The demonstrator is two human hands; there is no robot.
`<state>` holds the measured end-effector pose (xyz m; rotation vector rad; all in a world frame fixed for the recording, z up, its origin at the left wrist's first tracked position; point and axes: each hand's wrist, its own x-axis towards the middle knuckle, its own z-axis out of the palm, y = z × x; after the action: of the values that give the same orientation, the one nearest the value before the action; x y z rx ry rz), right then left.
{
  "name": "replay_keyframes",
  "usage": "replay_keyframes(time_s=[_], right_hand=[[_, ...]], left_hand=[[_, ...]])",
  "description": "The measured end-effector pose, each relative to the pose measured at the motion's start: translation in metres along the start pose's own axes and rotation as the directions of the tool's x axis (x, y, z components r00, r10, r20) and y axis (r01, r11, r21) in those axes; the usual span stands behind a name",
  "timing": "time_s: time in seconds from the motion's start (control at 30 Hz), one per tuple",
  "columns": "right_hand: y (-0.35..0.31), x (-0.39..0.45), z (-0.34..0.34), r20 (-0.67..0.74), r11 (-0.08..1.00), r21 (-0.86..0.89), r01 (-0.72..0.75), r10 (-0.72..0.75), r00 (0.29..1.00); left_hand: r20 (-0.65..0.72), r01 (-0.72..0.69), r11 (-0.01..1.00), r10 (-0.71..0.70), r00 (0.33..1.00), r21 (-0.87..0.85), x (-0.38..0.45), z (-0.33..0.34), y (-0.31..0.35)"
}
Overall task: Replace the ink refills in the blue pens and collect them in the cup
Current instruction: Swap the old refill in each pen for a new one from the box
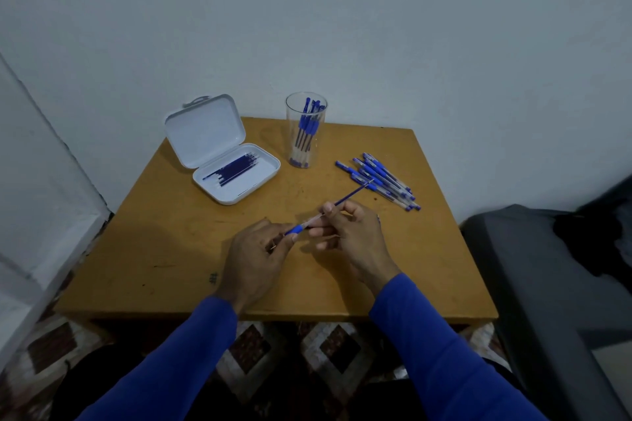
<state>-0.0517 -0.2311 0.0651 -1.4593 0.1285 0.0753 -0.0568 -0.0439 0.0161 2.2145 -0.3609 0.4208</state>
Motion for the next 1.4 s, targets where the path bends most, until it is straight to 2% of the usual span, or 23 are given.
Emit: replay_keyframes(time_s=[0.37,1.4], right_hand=[[-0.0009,-0.0025,0.004,-0.032,1.0,0.0,-0.015,0.015,0.999],[-0.0019,-0.0034,0.004,0.043,0.999,0.039,-0.022,0.02,0.999]], left_hand=[[0.004,-0.009,1.0,0.009,1.0,-0.024,-0.0014,-0.0001,-0.0018],[-0.025,-0.011,0.996,0.009,1.0,-0.085,-0.0015,0.0008,-0.0055]])
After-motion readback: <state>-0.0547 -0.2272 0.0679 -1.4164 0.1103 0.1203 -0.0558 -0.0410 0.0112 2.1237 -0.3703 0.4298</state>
